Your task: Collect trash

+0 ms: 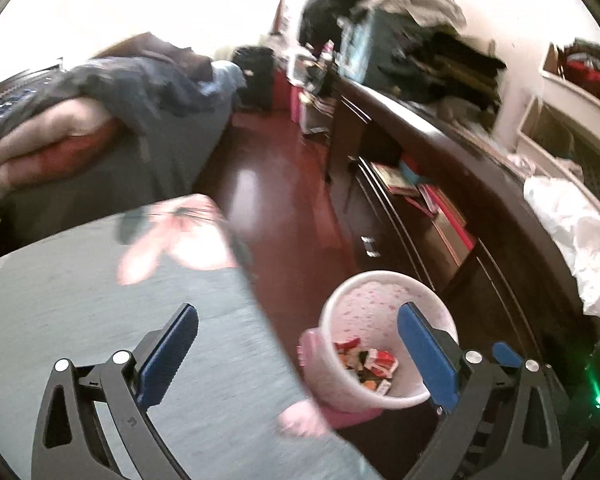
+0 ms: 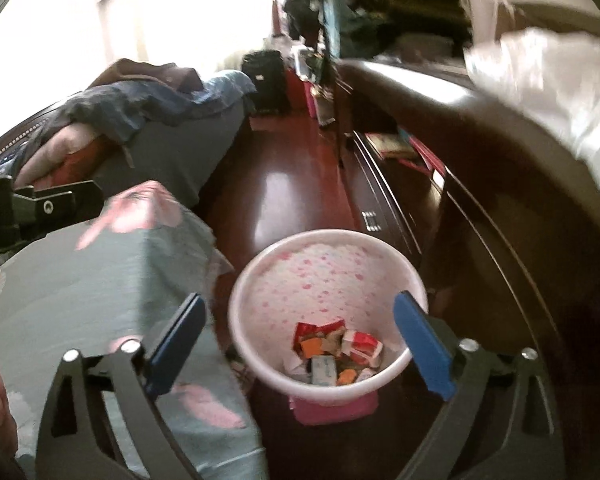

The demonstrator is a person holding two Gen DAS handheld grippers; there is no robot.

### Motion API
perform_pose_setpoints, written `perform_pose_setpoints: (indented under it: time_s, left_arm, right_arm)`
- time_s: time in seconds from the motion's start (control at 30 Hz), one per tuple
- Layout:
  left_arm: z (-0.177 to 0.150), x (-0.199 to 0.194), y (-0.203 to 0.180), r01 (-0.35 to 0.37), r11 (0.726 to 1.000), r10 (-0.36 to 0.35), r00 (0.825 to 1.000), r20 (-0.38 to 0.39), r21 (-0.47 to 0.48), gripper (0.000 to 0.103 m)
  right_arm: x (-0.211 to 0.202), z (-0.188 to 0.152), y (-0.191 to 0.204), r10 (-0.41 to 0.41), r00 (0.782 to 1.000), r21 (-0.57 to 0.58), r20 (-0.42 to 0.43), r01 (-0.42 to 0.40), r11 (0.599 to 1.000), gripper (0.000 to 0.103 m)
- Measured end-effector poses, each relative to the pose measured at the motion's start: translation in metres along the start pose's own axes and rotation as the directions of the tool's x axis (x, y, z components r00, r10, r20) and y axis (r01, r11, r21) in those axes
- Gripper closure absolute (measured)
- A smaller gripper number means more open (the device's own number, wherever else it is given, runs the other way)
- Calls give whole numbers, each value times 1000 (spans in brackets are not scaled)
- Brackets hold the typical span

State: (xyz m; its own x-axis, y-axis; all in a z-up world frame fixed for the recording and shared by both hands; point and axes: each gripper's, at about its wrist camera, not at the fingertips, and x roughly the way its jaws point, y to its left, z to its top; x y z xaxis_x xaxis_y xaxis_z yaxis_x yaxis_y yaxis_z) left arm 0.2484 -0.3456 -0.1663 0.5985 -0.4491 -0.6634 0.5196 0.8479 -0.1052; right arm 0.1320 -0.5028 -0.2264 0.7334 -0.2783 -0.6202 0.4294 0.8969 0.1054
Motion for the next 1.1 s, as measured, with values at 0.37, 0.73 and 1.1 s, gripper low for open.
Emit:
perform_pose_setpoints:
  time_s: [0.37,0.73,1.1]
  left_arm:
    - [-35,-123,99,-200,972,215,969,124,-127,4]
    - [-79,-231,165,-295,920,346,921,181,-259,4]
    - [-113,-334,191,-400,852,499,817,289,-337,4]
  right_arm:
    - [-86,-11,114,162,985,-146,59,-152,978,4]
    - [-171,-18,195,297,951,-251,85,-268,930,3]
    - [-258,-23,238,365,916,-325,165,-299,897,3]
